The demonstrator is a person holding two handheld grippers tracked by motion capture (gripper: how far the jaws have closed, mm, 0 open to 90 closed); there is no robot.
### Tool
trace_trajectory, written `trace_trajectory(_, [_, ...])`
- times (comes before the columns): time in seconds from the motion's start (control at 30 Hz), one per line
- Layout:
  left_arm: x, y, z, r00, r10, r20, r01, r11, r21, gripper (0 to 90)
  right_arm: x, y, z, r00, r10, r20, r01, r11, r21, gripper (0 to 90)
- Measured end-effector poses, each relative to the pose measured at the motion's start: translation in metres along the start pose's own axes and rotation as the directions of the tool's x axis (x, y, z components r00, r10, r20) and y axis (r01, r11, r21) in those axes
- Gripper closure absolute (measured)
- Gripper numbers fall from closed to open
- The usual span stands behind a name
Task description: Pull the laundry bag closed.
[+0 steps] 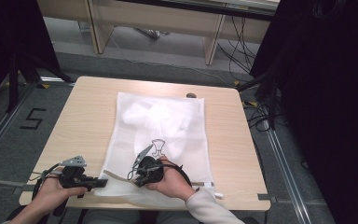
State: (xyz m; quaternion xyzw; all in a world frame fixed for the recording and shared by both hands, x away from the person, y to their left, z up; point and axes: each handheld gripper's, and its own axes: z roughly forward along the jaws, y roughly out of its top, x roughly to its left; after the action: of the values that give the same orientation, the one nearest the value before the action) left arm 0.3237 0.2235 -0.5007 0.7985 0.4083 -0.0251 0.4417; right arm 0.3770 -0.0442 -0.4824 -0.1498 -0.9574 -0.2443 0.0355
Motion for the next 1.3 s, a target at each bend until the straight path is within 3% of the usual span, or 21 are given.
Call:
trace_trajectory(0.43, [0.000,0.000,0.000,1.0000,-0.004,0.002,0.004,1.0000,0.000,85.7,-0.003,-0.007,-0.006,0.9997,0.020,0.014,-0.020,1.000,-0.003,82.3])
trace_trajectory(0.93, [0.001,-0.001,0.001,0.9999,-0.013,0.006,0.013,0.9999,-0.002,85.6,-0.006,-0.014,-0.009,0.9996,0.009,0.025,-0.010,1.000,0.012,82.3])
trace_trajectory(1.03, [0.001,0.000,0.000,0.9999,-0.013,0.006,0.013,0.9999,-0.002,85.6,-0.006,-0.015,-0.011,0.9992,0.026,0.029,-0.027,0.999,0.018,82.3])
trace_trajectory(1.13, [0.002,-0.001,0.000,0.9999,-0.012,0.006,0.012,0.9999,0.001,85.7,-0.007,-0.016,-0.013,0.9996,0.011,0.027,-0.012,1.000,0.022,82.2])
trace_trajectory(1.17, [0.001,0.000,0.000,0.9999,-0.010,0.003,0.010,0.9999,0.001,85.7,-0.006,-0.016,-0.013,0.9988,0.036,0.033,-0.037,0.999,0.017,82.3])
trace_trajectory(1.2, [0.002,-0.001,0.000,0.9999,-0.011,0.005,0.011,0.9999,0.001,85.7,-0.007,-0.017,-0.013,0.9994,0.013,0.033,-0.013,1.000,0.016,82.3])
trace_trajectory(1.3, [0.002,-0.001,0.000,0.9999,-0.011,0.004,0.011,0.9999,0.001,85.6,-0.008,-0.019,-0.015,0.9987,0.038,0.034,-0.038,0.999,0.021,82.3])
